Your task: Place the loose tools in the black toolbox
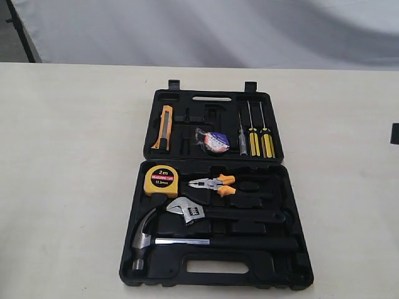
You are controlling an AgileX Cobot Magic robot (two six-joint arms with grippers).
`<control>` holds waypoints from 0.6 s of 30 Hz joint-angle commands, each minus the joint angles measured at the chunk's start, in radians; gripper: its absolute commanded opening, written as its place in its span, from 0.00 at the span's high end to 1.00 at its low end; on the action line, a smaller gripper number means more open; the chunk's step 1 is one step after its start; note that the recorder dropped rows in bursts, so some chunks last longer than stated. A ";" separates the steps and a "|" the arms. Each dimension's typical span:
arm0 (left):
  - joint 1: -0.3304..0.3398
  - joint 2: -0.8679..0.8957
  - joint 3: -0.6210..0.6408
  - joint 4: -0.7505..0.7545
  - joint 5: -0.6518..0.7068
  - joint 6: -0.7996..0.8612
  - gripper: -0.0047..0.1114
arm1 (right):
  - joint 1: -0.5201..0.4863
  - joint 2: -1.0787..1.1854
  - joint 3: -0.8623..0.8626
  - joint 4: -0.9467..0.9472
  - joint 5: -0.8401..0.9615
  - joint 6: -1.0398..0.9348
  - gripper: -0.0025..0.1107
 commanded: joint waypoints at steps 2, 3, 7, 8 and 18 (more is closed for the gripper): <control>0.003 -0.008 0.009 -0.014 -0.017 -0.010 0.95 | 0.001 -0.139 0.106 -0.050 -0.143 0.005 0.97; 0.003 -0.008 0.009 -0.014 -0.017 -0.010 0.95 | 0.001 -0.161 0.122 -0.050 -0.168 0.005 0.97; 0.003 -0.008 0.009 -0.014 -0.017 -0.010 0.95 | 0.001 -0.226 0.139 -0.050 -0.162 0.005 0.97; 0.003 -0.008 0.009 -0.014 -0.017 -0.010 0.95 | 0.001 -0.236 0.139 -0.050 -0.162 0.005 0.97; 0.003 -0.008 0.009 -0.014 -0.017 -0.010 0.95 | 0.001 -0.274 0.139 -0.050 -0.162 0.005 0.97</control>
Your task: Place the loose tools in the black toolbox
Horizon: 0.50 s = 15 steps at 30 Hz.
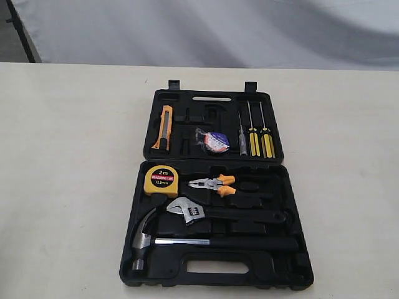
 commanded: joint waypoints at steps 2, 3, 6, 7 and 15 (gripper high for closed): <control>0.003 -0.008 0.009 -0.014 -0.017 -0.010 0.95 | 0.001 -0.005 0.002 -0.007 -0.010 0.003 0.97; 0.003 -0.008 0.009 -0.014 -0.017 -0.010 0.95 | 0.001 -0.005 0.002 -0.007 -0.010 0.003 0.97; 0.003 -0.008 0.009 -0.014 -0.017 -0.010 0.95 | 0.003 -0.020 0.011 -0.007 -0.017 0.003 0.97; 0.003 -0.008 0.009 -0.014 -0.017 -0.010 0.95 | 0.003 -0.038 0.016 -0.007 -0.022 0.003 0.97; 0.003 -0.008 0.009 -0.014 -0.017 -0.010 0.95 | -0.023 -0.197 0.120 -0.007 -0.033 0.000 0.97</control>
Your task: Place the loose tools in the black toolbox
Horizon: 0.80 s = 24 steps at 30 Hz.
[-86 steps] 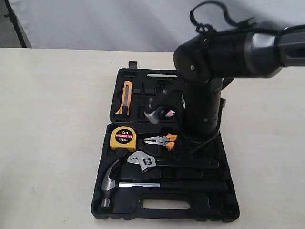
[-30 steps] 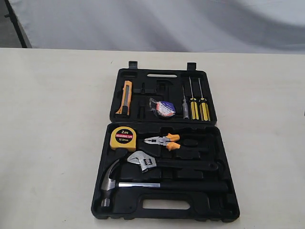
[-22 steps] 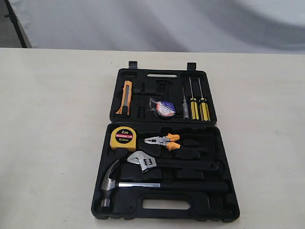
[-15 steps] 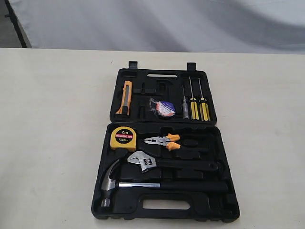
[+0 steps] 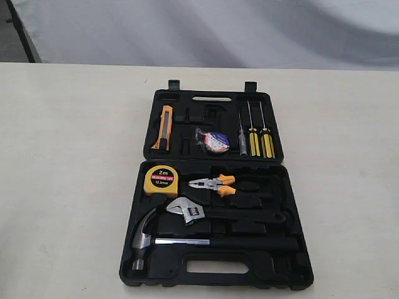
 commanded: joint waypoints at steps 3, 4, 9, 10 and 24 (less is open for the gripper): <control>0.003 -0.008 0.009 -0.014 -0.017 -0.010 0.95 | -0.052 -0.142 0.109 -0.005 -0.017 0.000 0.97; 0.003 -0.008 0.009 -0.014 -0.017 -0.010 0.95 | -0.062 -0.167 0.130 -0.005 -0.019 0.000 0.97; 0.003 -0.008 0.009 -0.014 -0.017 -0.010 0.95 | -0.089 -0.286 0.225 -0.005 -0.019 0.000 0.97; 0.003 -0.008 0.009 -0.014 -0.017 -0.010 0.95 | -0.095 -0.310 0.238 -0.005 -0.019 0.000 0.97; 0.003 -0.008 0.009 -0.014 -0.017 -0.010 0.95 | -0.109 -0.460 0.271 -0.013 -0.017 0.008 0.97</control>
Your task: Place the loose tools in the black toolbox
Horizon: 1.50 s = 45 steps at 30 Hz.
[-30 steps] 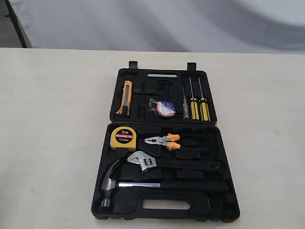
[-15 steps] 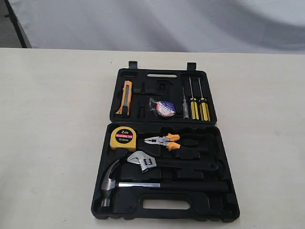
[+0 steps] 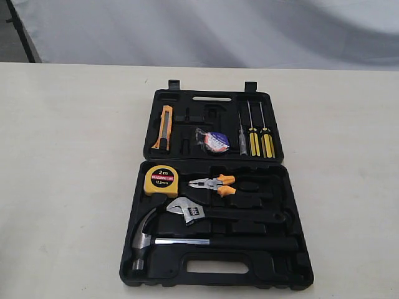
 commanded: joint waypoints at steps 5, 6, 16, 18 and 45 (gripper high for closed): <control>0.003 -0.008 0.009 -0.014 -0.017 -0.010 0.95 | -0.007 -0.006 0.005 -0.135 -0.004 0.153 0.97; 0.003 -0.008 0.009 -0.014 -0.017 -0.010 0.95 | -0.007 -0.006 0.005 -0.135 -0.004 0.153 0.97; 0.003 -0.008 0.009 -0.014 -0.017 -0.010 0.95 | -0.003 -0.006 0.118 -0.135 -0.007 0.209 0.97; 0.003 -0.008 0.009 -0.014 -0.017 -0.010 0.95 | -0.001 -0.006 0.118 -0.140 -0.012 0.209 0.97; 0.003 -0.008 0.009 -0.014 -0.017 -0.010 0.95 | 0.112 -0.006 0.118 -0.160 -0.018 0.209 0.97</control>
